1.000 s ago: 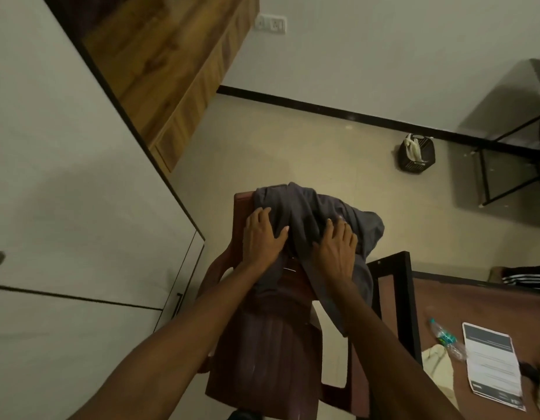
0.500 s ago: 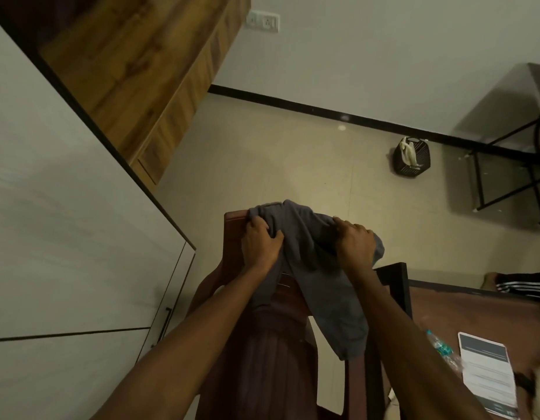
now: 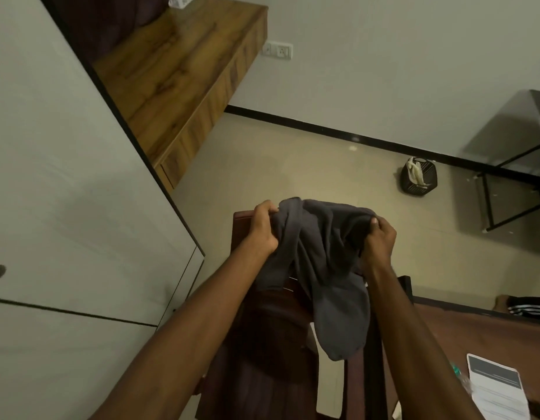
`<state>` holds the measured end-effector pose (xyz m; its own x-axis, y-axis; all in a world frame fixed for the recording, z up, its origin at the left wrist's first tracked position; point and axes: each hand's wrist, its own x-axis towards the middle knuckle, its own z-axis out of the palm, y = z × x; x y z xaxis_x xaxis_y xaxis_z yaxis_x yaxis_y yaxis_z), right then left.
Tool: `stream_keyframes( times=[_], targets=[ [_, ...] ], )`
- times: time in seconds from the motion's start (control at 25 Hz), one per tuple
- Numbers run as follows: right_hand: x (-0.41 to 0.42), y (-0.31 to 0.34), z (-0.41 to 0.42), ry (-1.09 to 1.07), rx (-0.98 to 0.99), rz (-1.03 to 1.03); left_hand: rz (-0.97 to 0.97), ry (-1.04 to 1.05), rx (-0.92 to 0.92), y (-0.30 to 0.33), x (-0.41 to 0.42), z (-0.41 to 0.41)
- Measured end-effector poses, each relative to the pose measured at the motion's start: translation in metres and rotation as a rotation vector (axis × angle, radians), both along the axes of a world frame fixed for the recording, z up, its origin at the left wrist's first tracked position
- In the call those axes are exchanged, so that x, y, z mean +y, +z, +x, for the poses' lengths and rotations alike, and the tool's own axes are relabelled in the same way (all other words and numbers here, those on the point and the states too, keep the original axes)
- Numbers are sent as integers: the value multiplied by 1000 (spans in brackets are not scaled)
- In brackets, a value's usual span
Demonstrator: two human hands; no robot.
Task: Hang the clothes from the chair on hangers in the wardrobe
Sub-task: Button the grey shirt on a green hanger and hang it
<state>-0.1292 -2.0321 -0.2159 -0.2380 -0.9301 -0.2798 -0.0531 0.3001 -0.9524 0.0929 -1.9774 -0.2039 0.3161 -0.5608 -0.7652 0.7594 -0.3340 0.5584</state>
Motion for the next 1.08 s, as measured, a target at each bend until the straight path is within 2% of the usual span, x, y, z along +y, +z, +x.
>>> stream_keyframes(
  times=[0.12,0.24,0.44,0.56,0.68,0.76,0.92,1.08],
  targets=[
    [7,29,-14,-23,-172,-50,31,-170,92,22,13,-13],
    [14,59,-35,0,-347,-116,-86,-287,123,34,37,-36],
    [30,116,-80,164,-754,-302,-339,-289,66,73,72,-91],
    [36,145,-98,248,-984,-283,-415,-253,-6,98,91,-116],
    [54,174,-112,285,-1173,-242,-541,-220,64,111,119,-133],
    [70,187,-114,302,-1257,-189,-552,-207,92,120,143,-142],
    [110,205,-100,358,-1325,-75,-533,-103,-91,121,191,-145],
    [159,227,-67,475,-1382,-4,-544,38,-168,121,254,-131]
  ],
)
